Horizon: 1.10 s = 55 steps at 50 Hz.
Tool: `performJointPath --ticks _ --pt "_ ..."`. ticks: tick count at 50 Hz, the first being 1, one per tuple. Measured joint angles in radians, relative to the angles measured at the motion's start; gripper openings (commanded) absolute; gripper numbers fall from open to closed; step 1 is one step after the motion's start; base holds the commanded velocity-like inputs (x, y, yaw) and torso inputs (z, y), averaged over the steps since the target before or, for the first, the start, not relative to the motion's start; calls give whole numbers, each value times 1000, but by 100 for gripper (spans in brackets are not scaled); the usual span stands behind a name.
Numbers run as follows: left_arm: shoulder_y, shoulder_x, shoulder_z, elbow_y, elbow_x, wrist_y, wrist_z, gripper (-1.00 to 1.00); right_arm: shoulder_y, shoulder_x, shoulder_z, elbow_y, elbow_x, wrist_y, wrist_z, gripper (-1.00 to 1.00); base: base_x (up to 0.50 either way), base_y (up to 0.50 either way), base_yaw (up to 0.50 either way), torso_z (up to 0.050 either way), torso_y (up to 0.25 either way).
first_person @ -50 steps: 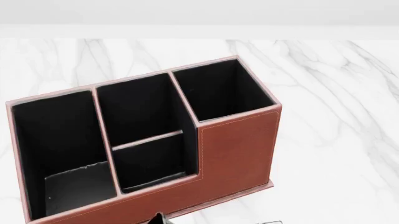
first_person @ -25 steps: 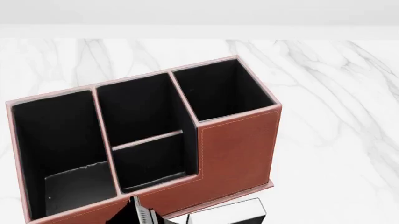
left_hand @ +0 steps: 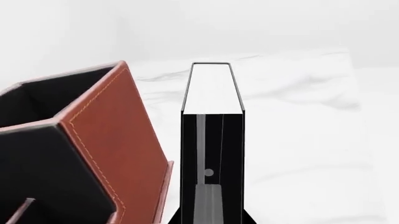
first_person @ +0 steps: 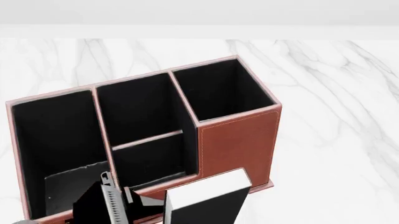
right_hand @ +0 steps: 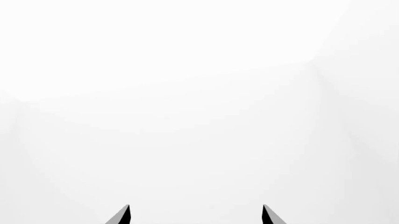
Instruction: Pick up the book and place it in the back compartment of the caddy.
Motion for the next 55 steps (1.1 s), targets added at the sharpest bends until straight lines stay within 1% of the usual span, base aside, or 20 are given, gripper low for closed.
performJointPath --ticks 31,41,55 --pt "-82 -202 -88 214 -154 -54 -35 -100 5 4 -4 -3 -6 11 8 100 0 0 0 0 1" --pt "-107 -230 -101 238 -199 -83 -27 -100 4 4 -7 0 -12 4 9 100 0 0 0 0 1" --pt "-137 -247 -103 246 -238 -135 -15 -100 4 -18 9 -12 -69 56 26 100 0 0 0 0 1"
